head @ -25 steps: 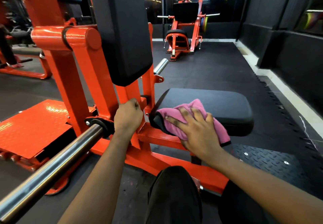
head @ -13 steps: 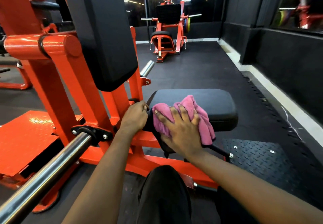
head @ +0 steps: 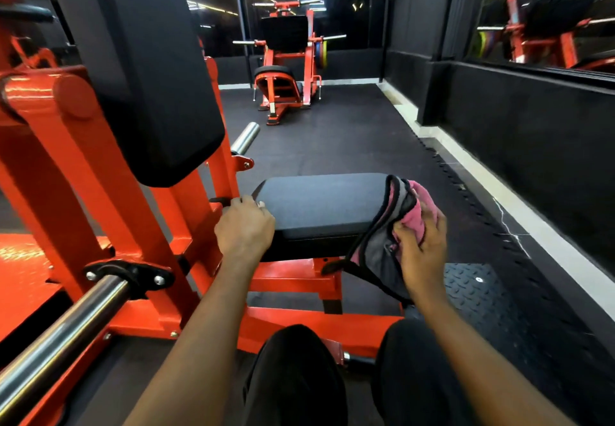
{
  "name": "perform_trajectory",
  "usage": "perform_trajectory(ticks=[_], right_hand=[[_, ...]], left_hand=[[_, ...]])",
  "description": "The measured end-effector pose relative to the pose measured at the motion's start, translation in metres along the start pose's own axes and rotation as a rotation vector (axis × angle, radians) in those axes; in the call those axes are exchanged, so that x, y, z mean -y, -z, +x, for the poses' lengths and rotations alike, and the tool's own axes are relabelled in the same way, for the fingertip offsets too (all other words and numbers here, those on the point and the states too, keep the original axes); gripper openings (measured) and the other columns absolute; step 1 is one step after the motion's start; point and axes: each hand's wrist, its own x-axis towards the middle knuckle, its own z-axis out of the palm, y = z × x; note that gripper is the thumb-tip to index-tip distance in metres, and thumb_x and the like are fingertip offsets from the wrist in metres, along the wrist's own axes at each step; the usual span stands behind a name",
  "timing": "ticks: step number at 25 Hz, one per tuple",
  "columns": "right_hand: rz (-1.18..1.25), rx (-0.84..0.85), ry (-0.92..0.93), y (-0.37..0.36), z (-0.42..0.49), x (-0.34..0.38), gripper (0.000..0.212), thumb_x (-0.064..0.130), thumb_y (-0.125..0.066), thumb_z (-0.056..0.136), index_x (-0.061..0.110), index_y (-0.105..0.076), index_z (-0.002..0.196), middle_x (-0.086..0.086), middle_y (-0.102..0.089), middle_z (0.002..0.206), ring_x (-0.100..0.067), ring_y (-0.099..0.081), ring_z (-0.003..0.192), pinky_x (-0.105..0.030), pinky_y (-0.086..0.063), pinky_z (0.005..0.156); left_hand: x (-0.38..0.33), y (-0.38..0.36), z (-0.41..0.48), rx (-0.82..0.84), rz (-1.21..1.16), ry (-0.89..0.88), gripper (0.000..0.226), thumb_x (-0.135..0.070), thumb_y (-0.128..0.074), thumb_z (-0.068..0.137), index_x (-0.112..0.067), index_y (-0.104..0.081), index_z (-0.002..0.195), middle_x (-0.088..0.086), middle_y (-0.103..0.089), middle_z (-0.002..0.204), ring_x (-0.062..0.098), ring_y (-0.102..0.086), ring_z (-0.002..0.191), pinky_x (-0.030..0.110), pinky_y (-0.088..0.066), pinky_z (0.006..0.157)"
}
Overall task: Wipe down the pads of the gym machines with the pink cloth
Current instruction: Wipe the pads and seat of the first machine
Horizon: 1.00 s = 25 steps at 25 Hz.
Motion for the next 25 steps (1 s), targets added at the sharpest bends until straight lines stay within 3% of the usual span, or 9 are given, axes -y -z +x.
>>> perform_trajectory(ticks=[3,6,9,12,14,17,22,25], right_hand=[[0.006,-0.015,-0.221,-0.014,0.011,0.02,0.045,0.033,-0.058,0.101,0.025,-0.05,0.144,-0.004,-0.042,0.143,-0.015,-0.047,0.126,-0.027,-0.033,0.105],[-0.059,0.106,-0.414,-0.015,0.066,0.012,0.028,0.04,-0.057,0.097,0.027,-0.066,0.121,-0.008,-0.058,0.124,-0.022,-0.057,0.108,-0.034,-0.042,0.104],[-0.157,0.292,-0.492,-0.023,0.134,-0.037,0.032,0.052,-0.049,0.097,0.028,-0.07,0.1,-0.009,-0.072,0.108,-0.028,-0.066,0.105,-0.042,-0.05,0.102],[-0.365,0.465,-0.339,-0.02,0.163,-0.047,0.039,0.068,-0.044,0.09,0.043,-0.07,0.106,-0.003,-0.072,0.114,-0.03,-0.066,0.112,-0.046,-0.049,0.105],[-0.516,0.544,-0.17,-0.016,0.144,-0.004,0.033,0.059,-0.047,0.094,0.045,-0.065,0.118,-0.002,-0.064,0.129,-0.027,-0.06,0.118,-0.042,-0.045,0.107],[-0.753,0.651,-0.025,-0.025,0.134,0.004,0.039,0.05,-0.047,0.1,0.047,-0.05,0.138,0.004,-0.038,0.153,-0.032,-0.043,0.134,-0.048,-0.039,0.111],[-0.88,0.834,-0.008,-0.066,0.186,0.016,0.032,0.053,-0.037,0.102,0.04,-0.057,0.124,-0.01,-0.053,0.141,-0.036,-0.053,0.127,-0.046,-0.043,0.101],[-0.999,0.974,0.099,-0.117,0.184,0.038,0.039,0.048,-0.038,0.101,0.047,-0.049,0.138,-0.003,-0.049,0.152,-0.033,-0.05,0.134,-0.046,-0.041,0.107]], left_hand=[[-0.008,-0.009,0.002,-0.046,0.038,-0.001,0.036,-0.03,-0.039,0.1,-0.004,-0.055,0.119,0.019,-0.06,0.118,0.041,-0.057,0.108,0.05,-0.047,0.084],[-0.006,-0.016,0.002,-0.075,0.091,-0.015,0.032,-0.029,-0.041,0.098,-0.006,-0.055,0.115,0.018,-0.06,0.114,0.039,-0.058,0.104,0.05,-0.047,0.08],[-0.005,-0.018,0.004,-0.091,0.086,-0.011,0.029,-0.028,-0.042,0.096,-0.007,-0.057,0.111,0.016,-0.061,0.111,0.038,-0.057,0.102,0.049,-0.046,0.079],[0.0,-0.022,0.003,-0.113,0.051,-0.006,0.027,-0.027,-0.042,0.093,-0.009,-0.057,0.108,0.014,-0.06,0.109,0.036,-0.056,0.102,0.051,-0.045,0.078],[0.002,-0.023,0.003,-0.126,0.036,-0.002,0.026,-0.026,-0.043,0.091,-0.01,-0.057,0.107,0.013,-0.06,0.108,0.036,-0.055,0.102,0.052,-0.046,0.079],[0.003,-0.028,0.006,-0.164,0.006,0.008,0.025,-0.026,-0.042,0.089,-0.01,-0.057,0.101,0.011,-0.061,0.103,0.035,-0.055,0.1,0.051,-0.045,0.078],[0.005,-0.026,0.003,-0.167,-0.002,-0.025,0.032,-0.027,-0.035,0.084,-0.007,-0.058,0.096,0.014,-0.063,0.096,0.037,-0.057,0.092,0.047,-0.046,0.071],[0.02,-0.018,0.008,-0.168,-0.151,-0.012,0.017,-0.02,-0.043,0.093,-0.01,-0.056,0.096,0.016,-0.065,0.091,0.04,-0.059,0.087,0.046,-0.045,0.071]])
